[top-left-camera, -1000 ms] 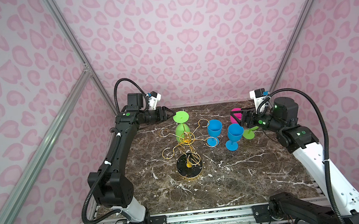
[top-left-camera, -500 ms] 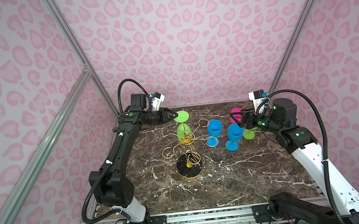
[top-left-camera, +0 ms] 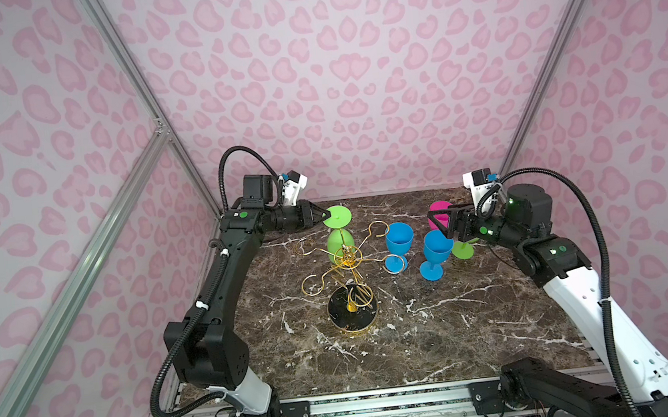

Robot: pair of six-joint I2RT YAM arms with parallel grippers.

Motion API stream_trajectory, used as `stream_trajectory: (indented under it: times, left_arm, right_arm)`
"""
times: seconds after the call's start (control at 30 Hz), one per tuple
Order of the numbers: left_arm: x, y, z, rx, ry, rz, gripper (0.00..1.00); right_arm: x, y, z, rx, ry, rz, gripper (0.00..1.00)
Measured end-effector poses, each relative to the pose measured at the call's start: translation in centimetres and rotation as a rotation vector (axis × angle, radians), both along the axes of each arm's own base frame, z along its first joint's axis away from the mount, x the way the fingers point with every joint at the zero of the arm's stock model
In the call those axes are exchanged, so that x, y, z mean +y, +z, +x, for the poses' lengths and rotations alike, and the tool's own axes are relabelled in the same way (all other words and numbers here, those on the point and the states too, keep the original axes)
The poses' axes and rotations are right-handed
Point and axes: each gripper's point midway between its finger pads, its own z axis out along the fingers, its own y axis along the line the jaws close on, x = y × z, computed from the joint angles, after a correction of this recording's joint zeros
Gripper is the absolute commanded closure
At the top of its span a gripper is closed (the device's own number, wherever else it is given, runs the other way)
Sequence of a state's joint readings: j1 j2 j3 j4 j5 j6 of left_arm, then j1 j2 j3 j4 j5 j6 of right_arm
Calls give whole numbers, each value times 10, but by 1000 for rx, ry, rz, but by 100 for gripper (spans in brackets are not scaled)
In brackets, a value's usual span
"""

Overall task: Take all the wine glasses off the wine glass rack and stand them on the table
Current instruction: 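Move the left gripper to the foot of the remaining lime-green glass on the rack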

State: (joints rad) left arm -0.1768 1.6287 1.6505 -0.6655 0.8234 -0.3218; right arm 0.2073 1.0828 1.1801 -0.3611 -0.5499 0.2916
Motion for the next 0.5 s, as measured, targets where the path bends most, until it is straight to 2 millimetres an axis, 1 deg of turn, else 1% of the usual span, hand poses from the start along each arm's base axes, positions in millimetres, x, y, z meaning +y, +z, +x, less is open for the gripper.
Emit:
stream_trajectory:
  times: [0.2,0.5]
  left_arm:
    - [0,3,-2,-7,1,-1,85]
    - [-1,16,-8,-19,-7,-35,92]
  right_arm:
    - [0,-5,0,11,0,-2,19]
    - [-1,-2,-2,3,-1,-1,19]
